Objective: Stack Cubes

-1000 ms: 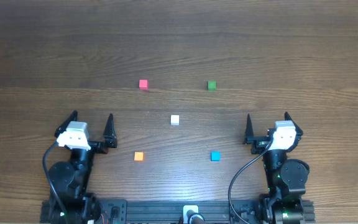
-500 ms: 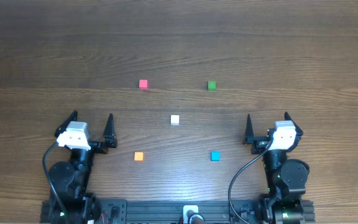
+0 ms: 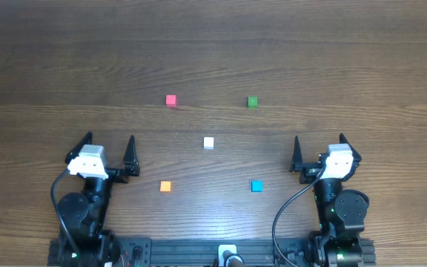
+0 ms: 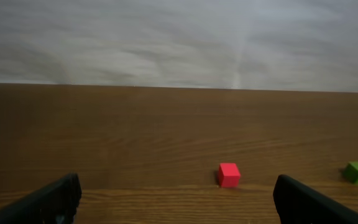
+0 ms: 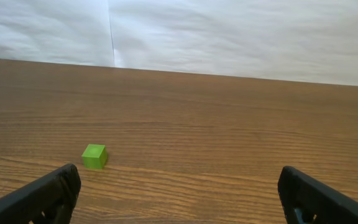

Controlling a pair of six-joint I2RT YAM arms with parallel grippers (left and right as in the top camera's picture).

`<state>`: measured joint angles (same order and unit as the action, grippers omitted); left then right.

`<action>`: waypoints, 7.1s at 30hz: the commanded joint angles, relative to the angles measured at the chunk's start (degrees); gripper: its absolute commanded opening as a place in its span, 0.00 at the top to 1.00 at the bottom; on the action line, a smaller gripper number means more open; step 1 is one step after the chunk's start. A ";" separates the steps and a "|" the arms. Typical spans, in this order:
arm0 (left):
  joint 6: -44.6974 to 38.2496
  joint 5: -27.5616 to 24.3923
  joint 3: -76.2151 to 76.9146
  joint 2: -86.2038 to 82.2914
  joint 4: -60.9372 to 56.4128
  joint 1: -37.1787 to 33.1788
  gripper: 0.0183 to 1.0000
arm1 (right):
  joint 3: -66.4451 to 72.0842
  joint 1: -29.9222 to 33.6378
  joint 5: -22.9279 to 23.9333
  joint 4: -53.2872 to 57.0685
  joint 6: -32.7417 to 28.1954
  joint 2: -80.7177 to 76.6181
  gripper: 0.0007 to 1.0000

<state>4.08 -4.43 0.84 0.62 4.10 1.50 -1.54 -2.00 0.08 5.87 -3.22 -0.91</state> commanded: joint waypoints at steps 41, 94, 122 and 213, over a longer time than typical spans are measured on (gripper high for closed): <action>13.14 1.68 91.43 117.63 43.54 15.98 0.01 | 0.61 0.52 -0.66 -0.31 -0.09 0.57 0.01; 13.38 6.86 91.43 124.80 46.58 17.73 0.49 | 0.61 0.52 -0.66 -0.31 -0.07 0.59 0.01; 17.94 5.20 91.43 123.51 47.58 17.90 0.92 | 0.61 0.52 -0.66 -0.31 -0.07 0.57 0.01; 41.83 9.31 75.91 111.80 45.86 40.87 0.98 | 0.61 0.52 -0.66 -0.31 -0.07 0.57 0.01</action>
<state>45.12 5.78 77.19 111.24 50.28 42.61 -1.48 -1.89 -0.12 5.74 -3.22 -0.89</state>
